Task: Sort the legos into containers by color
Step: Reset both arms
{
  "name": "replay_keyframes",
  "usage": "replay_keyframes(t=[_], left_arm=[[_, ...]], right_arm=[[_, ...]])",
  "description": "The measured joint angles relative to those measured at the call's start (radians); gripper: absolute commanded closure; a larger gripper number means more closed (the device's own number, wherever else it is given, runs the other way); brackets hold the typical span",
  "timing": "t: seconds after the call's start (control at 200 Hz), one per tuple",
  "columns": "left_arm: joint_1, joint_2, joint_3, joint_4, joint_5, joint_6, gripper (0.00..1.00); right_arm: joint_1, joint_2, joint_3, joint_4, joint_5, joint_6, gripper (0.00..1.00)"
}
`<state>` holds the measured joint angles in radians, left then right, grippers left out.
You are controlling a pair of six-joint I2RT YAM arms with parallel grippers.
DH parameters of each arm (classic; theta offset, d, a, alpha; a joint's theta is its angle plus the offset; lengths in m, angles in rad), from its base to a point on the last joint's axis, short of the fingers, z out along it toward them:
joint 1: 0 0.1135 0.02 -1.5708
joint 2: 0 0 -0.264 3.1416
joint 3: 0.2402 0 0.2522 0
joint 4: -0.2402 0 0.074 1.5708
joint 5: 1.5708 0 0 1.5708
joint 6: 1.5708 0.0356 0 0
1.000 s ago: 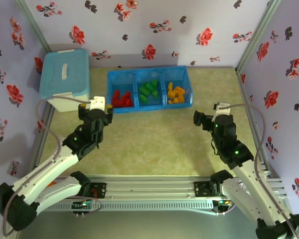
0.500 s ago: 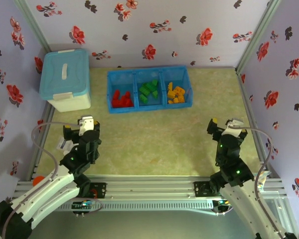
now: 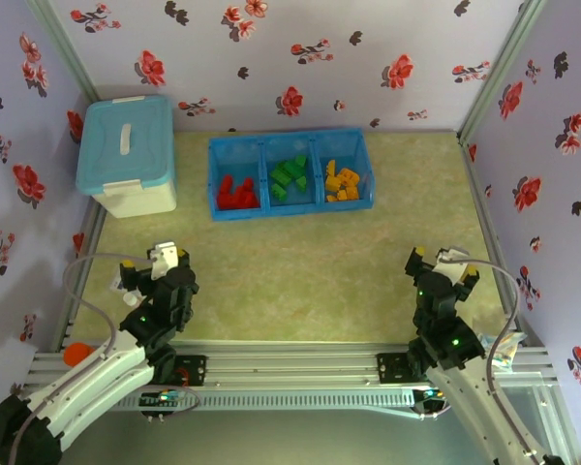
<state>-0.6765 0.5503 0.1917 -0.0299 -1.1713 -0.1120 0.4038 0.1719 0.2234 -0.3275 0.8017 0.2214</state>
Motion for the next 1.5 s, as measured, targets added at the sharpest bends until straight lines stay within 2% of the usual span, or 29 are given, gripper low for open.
replay_keyframes(t=[0.465,0.775,1.025,1.26,1.5], left_arm=[[0.002,0.079,0.000,0.014,0.000,-0.037,0.00],[0.015,0.143,0.000,0.032,0.008,-0.036,0.00],[0.092,0.178,0.000,0.084,0.053,-0.033,0.00],[0.166,0.201,-0.001,0.181,0.100,-0.001,0.00],[0.226,0.234,-0.023,0.322,0.123,0.038,0.00]], right_arm=[[0.000,0.095,-0.056,0.079,0.011,0.008,0.01],[-0.018,0.348,-0.055,0.264,0.073,0.007,0.01],[-0.047,0.591,-0.037,0.402,0.083,0.001,0.01],[-0.060,0.705,-0.034,0.566,0.089,-0.036,0.01],[-0.066,0.755,-0.034,0.719,0.089,-0.074,0.01]])
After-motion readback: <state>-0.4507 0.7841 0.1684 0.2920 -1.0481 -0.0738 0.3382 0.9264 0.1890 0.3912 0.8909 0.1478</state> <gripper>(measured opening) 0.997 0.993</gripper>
